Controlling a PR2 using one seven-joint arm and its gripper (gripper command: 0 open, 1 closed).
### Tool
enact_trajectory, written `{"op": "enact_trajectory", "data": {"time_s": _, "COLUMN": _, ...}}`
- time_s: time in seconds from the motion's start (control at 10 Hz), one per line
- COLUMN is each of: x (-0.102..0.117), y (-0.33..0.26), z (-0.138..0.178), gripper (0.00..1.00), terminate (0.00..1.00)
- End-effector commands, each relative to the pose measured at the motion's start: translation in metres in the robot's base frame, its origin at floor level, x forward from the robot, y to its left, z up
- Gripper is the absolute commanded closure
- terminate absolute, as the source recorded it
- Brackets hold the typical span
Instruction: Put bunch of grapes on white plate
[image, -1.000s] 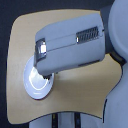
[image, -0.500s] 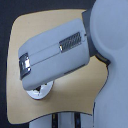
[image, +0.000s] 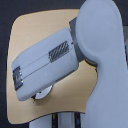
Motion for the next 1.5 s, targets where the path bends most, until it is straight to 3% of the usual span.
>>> {"op": "enact_trajectory", "data": {"time_s": 0.0, "x": 0.017, "y": 0.011, "z": -0.056, "gripper": 1.00, "terminate": 0.00}}
{"op": "enact_trajectory", "data": {"time_s": 0.6, "x": 0.026, "y": 0.021, "z": -0.095, "gripper": 1.00, "terminate": 0.00}}
{"op": "enact_trajectory", "data": {"time_s": 1.4, "x": 0.036, "y": 0.017, "z": -0.103, "gripper": 1.00, "terminate": 0.00}}
